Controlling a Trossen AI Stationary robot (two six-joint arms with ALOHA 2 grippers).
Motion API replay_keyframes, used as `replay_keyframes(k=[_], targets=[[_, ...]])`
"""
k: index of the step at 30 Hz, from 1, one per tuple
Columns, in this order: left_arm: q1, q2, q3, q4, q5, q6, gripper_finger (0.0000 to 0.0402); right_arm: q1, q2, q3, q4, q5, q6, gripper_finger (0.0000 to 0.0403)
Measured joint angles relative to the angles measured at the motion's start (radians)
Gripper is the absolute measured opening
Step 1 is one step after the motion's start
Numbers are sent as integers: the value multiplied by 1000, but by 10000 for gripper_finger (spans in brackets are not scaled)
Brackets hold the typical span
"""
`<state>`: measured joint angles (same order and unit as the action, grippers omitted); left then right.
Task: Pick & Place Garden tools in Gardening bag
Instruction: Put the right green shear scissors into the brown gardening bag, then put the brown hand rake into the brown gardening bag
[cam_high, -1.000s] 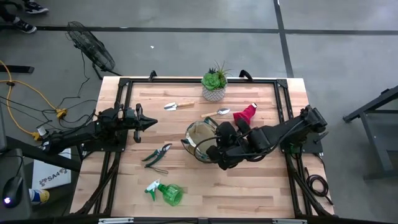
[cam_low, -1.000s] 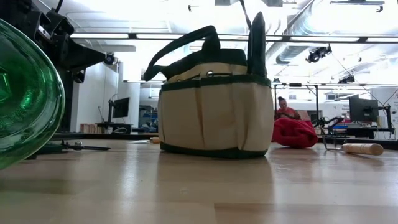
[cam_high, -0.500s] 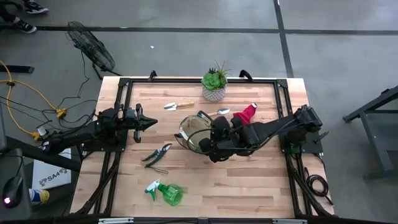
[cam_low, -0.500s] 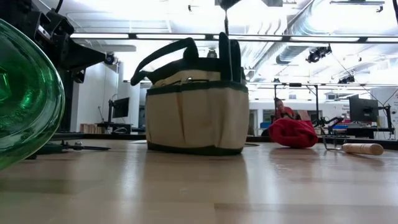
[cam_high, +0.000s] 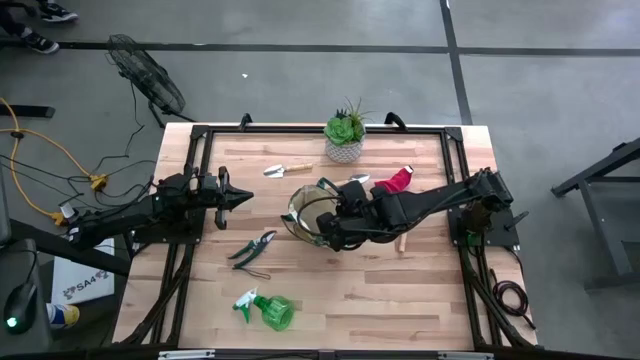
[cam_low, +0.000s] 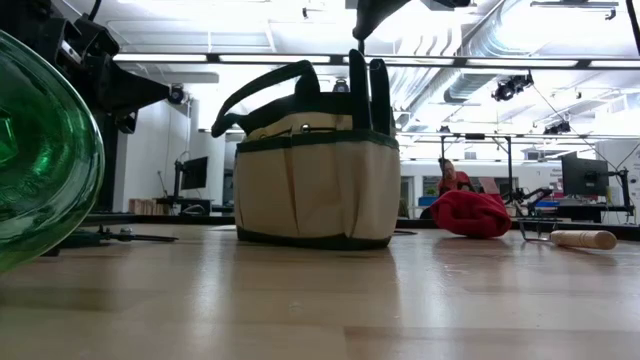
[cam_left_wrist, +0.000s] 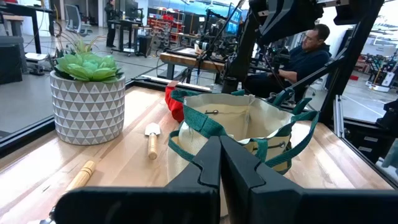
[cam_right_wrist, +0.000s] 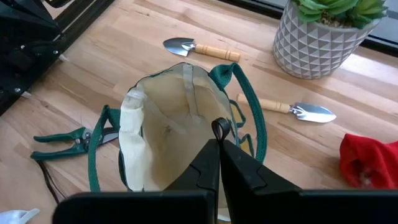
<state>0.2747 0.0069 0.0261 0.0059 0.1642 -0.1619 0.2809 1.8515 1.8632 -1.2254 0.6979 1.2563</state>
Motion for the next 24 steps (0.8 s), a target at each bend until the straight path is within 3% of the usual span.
replay_keyframes(k=[11,24], targets=[[0,0,0,0,0,0,0,-27,0,0,1,-73,-2,16],[0,0,0,0,0,0,0,-79,-35,0,28,-104,-13,207]])
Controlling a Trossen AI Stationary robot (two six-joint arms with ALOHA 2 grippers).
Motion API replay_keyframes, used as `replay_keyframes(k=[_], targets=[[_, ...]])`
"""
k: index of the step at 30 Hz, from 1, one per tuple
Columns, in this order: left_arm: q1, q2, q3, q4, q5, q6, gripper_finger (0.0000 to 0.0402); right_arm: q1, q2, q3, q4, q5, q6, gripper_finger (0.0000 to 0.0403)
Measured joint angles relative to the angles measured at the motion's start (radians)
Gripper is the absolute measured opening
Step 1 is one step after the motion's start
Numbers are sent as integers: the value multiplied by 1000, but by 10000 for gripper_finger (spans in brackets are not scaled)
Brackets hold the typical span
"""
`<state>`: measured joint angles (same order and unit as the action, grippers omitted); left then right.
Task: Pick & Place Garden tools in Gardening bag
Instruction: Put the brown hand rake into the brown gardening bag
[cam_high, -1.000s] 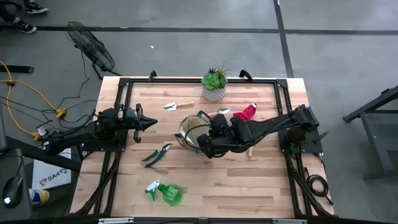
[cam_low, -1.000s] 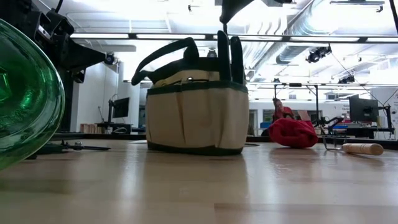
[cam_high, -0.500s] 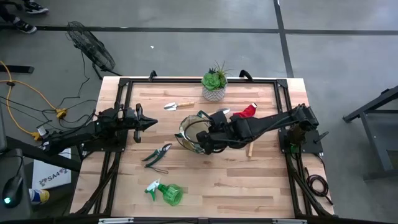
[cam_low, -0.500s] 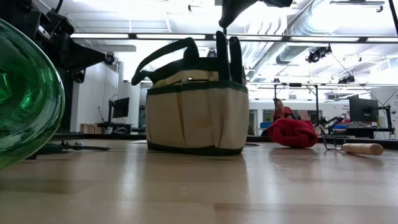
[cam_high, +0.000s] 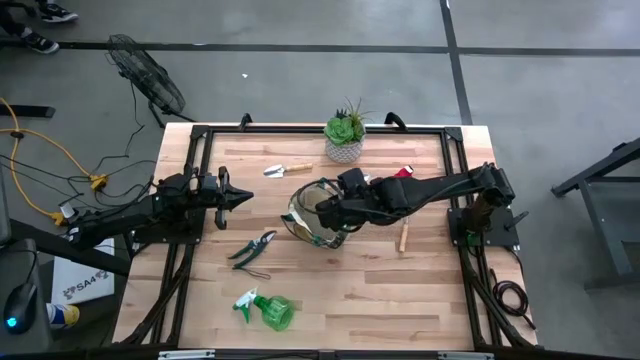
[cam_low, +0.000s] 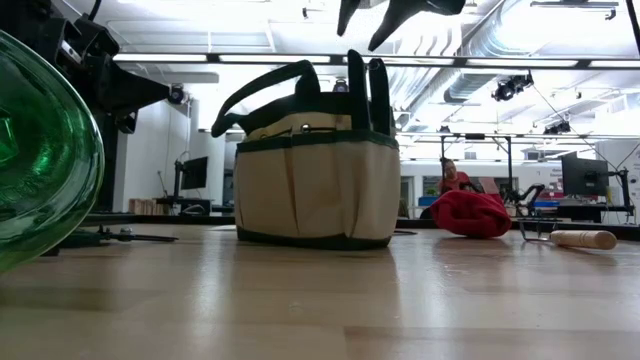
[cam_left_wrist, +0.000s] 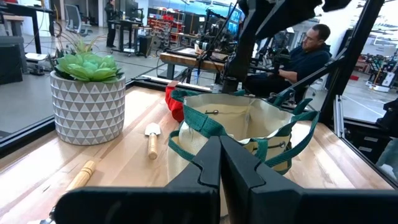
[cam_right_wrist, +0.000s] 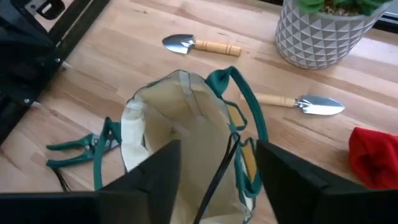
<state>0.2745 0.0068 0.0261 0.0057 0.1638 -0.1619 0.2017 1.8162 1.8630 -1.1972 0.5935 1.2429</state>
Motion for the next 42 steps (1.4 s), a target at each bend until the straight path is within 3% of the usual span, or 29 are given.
replay_keyframes(k=[5,13,18,30,42], targets=[[0,0,0,0,0,0,0,-21,-40,0,-30,7,22,251],[0,0,0,0,0,0,0,-12,-104,-1,-379,-63,311,255],[0,0,0,0,0,0,0,21,-200,-157,-298,-112,410,254],[0,0,0,0,1,0,0,52,-411,-698,-86,-424,593,254],[0,0,0,0,1,0,0,-76,-455,-1023,167,-577,523,254]])
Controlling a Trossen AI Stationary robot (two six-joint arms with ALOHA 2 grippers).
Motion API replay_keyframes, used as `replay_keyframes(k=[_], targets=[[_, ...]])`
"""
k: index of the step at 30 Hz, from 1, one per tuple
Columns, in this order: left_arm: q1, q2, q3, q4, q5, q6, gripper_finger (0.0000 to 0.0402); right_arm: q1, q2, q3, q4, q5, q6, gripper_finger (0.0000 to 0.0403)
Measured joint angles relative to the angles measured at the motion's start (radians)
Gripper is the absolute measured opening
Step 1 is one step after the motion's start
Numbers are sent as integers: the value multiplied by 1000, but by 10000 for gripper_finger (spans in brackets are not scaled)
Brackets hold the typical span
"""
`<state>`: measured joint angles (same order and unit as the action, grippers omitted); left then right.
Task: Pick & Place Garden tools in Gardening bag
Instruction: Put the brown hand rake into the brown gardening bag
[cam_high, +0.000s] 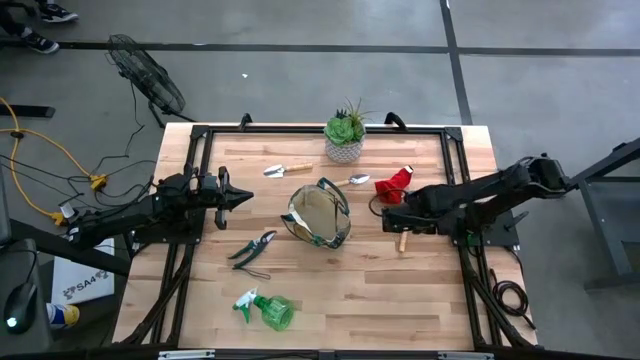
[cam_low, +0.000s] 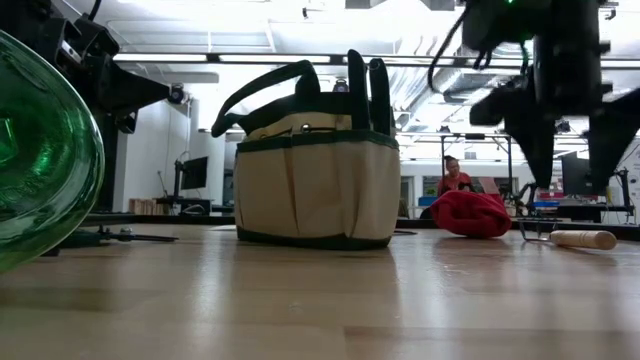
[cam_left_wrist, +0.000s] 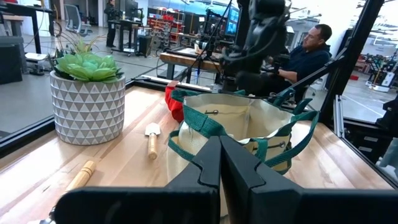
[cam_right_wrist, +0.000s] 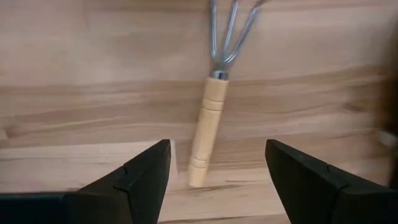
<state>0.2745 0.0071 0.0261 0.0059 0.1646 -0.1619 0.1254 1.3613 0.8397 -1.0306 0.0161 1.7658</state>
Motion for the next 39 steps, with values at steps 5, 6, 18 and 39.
replay_keyframes(k=[5,6,18,39], targets=[[0,0,0,0,0,0,0,-72,2,-98,117,-49,-45,254],[0,0,0,0,0,0,0,-83,2,-112,136,-49,-50,254],[0,0,0,0,0,0,0,-176,62,-202,294,-103,-127,254],[0,0,0,0,-1,0,0,-198,97,-199,330,-128,-182,97]])
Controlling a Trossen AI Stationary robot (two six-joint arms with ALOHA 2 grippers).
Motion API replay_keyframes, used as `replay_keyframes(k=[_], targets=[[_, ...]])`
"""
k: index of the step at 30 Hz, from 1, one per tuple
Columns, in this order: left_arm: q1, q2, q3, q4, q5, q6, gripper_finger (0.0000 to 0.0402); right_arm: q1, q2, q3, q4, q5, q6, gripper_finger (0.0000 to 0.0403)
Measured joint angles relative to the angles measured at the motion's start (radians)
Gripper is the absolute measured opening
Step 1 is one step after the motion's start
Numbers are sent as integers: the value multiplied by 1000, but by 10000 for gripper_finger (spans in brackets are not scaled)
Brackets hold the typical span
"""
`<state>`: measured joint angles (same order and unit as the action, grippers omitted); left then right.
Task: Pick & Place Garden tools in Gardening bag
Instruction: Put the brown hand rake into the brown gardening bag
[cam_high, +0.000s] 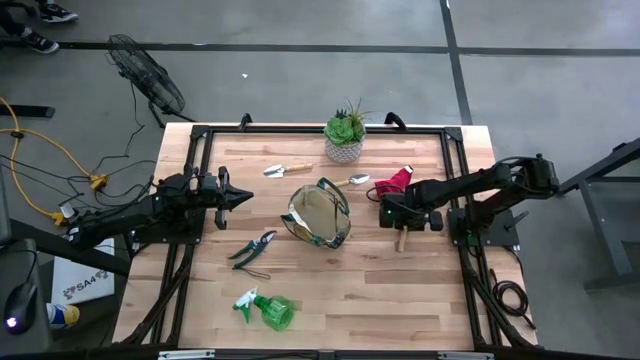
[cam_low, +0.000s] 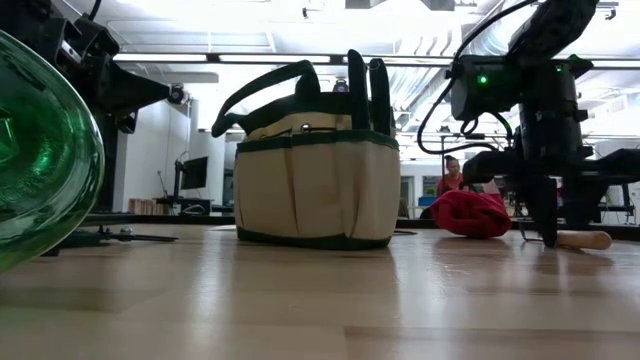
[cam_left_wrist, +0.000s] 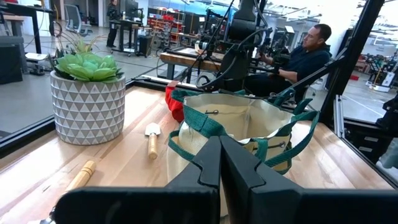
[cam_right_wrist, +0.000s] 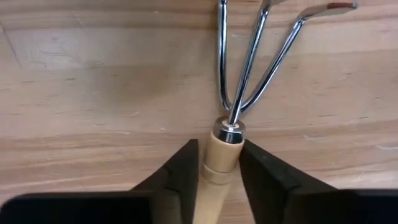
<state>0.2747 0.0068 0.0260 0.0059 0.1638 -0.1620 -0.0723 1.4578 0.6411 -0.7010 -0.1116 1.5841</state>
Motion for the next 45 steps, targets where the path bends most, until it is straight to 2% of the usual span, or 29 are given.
replay_keyframes(k=[5,9,15,21,24,27,32,35,38,42,45], targets=[[0,0,0,0,0,0,0,0,-5,-1,2,-15,-14,54],[0,0,0,0,0,0,0,-1,-23,-4,4,-46,-14,52],[0,0,0,0,0,0,0,10,-87,-4,23,-157,-11,54],[0,0,0,0,-18,0,0,44,-215,-3,35,-211,14,53],[0,0,0,8,-25,-28,0,79,-299,-3,57,-199,54,53],[0,0,0,55,-14,-195,0,128,-383,-3,116,-126,110,53],[0,0,0,66,-53,-424,0,228,-479,-2,284,124,138,53],[0,0,0,57,-76,-508,0,287,-497,-2,438,281,40,53],[0,0,0,58,-78,-525,0,332,-497,-1,603,410,-82,53],[0,0,0,59,-56,-581,0,371,-484,0,781,547,-246,53],[0,0,0,76,-15,-632,3,388,-474,1,879,634,-295,53]])
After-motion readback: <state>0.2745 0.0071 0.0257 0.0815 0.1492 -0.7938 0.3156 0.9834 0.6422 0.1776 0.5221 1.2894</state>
